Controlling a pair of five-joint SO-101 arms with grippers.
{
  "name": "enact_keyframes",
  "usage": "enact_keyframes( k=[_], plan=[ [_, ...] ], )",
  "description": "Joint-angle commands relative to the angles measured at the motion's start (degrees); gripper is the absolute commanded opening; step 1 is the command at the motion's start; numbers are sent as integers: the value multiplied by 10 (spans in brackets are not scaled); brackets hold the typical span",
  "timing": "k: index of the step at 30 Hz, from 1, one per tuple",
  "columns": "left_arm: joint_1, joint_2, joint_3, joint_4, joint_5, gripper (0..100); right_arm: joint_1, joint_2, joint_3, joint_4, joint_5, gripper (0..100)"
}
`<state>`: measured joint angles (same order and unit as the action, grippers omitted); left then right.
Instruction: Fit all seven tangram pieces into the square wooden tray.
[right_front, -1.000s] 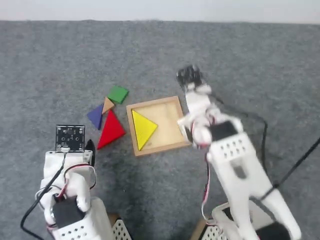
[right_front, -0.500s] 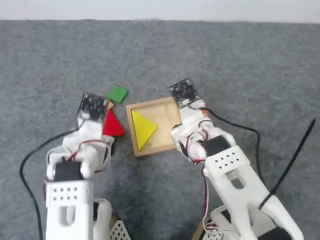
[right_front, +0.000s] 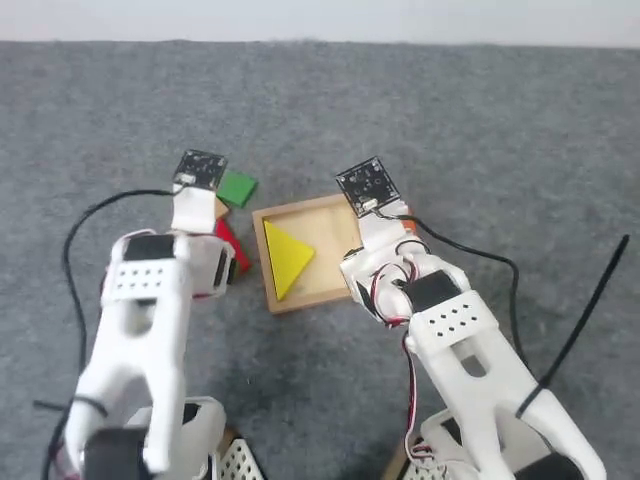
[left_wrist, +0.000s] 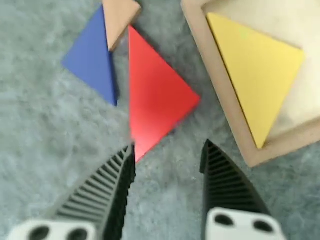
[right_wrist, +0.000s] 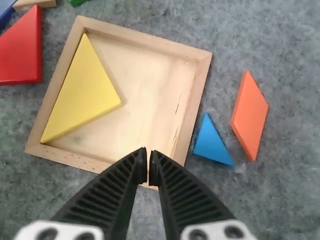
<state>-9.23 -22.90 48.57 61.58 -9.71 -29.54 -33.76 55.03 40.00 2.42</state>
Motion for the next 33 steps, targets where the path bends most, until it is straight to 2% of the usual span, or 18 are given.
enact_keyframes(
  k=[1,5,8,13,22,33],
  plan=[
    [18,47,-48,-36,7,201,-11,-6,-6,-7,-4,16],
    [42,107,-51,-72,4,202,-16,-5,-6,-7,-4,16],
    [32,156,-60,-84,3,203,-14,-6,-6,-7,-4,16],
    [-5,246,-138,-30,3,203,-16,-6,-6,-7,-4,16],
    [-7,364,-261,52,-7,206,-14,-6,-6,-7,-3,16],
    [-5,389,-282,60,-2,276,-14,-6,-6,-7,-3,16]
  ],
)
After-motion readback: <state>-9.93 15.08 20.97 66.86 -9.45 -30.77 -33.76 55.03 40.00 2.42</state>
